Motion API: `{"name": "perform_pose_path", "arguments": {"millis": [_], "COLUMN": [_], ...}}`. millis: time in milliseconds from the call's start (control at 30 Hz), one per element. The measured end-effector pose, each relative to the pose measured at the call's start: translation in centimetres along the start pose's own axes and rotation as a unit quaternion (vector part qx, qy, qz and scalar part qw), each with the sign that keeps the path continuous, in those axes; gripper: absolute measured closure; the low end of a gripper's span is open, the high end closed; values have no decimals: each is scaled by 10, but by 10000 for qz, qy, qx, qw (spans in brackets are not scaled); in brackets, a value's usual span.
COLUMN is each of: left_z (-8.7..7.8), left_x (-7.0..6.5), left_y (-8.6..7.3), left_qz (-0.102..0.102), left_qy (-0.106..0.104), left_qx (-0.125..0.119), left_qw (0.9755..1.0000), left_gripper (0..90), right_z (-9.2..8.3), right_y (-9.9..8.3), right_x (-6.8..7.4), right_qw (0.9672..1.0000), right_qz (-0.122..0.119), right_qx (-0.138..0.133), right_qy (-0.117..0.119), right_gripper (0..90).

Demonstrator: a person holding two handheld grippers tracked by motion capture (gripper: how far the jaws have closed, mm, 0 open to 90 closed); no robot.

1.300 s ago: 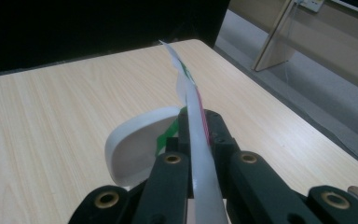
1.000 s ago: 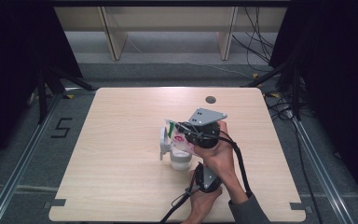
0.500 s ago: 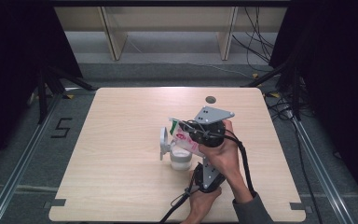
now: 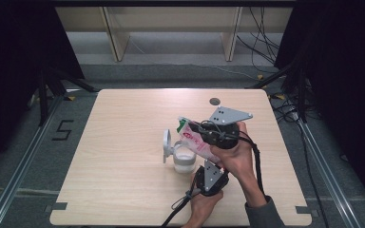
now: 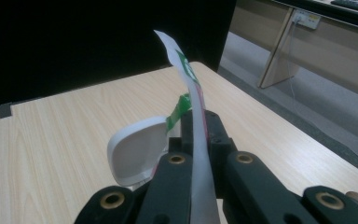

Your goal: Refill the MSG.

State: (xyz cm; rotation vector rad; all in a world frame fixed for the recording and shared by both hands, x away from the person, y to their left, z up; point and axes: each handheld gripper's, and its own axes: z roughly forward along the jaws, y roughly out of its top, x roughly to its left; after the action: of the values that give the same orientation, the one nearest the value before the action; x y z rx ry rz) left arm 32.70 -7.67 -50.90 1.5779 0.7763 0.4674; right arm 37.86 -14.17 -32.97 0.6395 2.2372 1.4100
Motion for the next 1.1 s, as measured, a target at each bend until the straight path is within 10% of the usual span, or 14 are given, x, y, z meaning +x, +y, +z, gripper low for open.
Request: {"name": "perform_pose_path", "arguments": {"millis": [167, 200, 567, 833, 1100], "left_z": [-3, -4, -13, -22, -35], "left_x": [3, 5, 12, 14, 16], "left_y": [-3, -3, -6, -4, -2], "left_qz": [101, 233, 165, 226, -54], "left_qy": [0, 298, 220, 184, 204], "left_qx": [117, 68, 335, 536, 706], "left_qw": [9999, 9993, 9991, 9981, 9973], "left_gripper": [715, 710, 611, 520, 405], "right_z": [-8, -9, -23, -28, -37], "right_y": [-4, -5, -15, -21, -26], "right_x": [-3, -6, -17, -24, -28], "right_qw": [9999, 9999, 9972, 9958, 9919], "right_qz": [106, -25, 540, 523, 769], "right_qx": [-108, -136, -412, -677, -902], "right_qy": [70, 93, 325, 337, 457], "right_gripper": [900, 900, 900, 900, 900]}}
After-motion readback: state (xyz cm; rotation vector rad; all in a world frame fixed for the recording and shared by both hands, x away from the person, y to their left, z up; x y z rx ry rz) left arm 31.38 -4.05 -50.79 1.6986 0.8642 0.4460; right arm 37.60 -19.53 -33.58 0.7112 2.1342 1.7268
